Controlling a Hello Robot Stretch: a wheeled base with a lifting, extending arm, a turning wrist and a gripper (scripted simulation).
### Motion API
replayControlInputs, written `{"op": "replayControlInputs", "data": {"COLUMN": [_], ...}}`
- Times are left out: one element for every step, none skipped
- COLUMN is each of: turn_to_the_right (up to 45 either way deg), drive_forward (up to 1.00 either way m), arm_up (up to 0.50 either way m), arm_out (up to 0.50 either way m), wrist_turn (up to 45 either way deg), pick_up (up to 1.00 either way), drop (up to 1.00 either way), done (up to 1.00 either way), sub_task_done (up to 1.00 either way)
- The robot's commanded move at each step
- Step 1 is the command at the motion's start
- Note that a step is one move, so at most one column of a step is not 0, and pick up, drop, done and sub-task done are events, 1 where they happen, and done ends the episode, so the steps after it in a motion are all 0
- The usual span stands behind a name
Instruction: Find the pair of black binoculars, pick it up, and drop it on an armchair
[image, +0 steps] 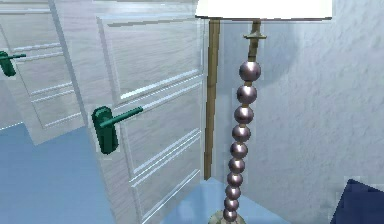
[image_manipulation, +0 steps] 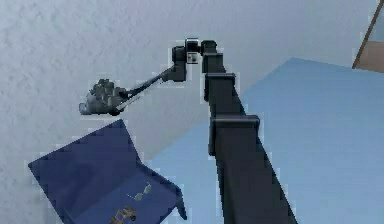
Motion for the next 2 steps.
{"op": "replayControlInputs", "data": {"turn_to_the_right": [0.0, 0.0], "drive_forward": [0.00, 0.00], "arm_up": [-0.50, -0.02], "arm_out": [0.00, 0.00], "wrist_turn": [0.0, 0.0], "pick_up": [0.00, 0.00], "drop": [0.00, 0.00], "done": [0.00, 0.00], "sub_task_done": [0.00, 0.00]}}
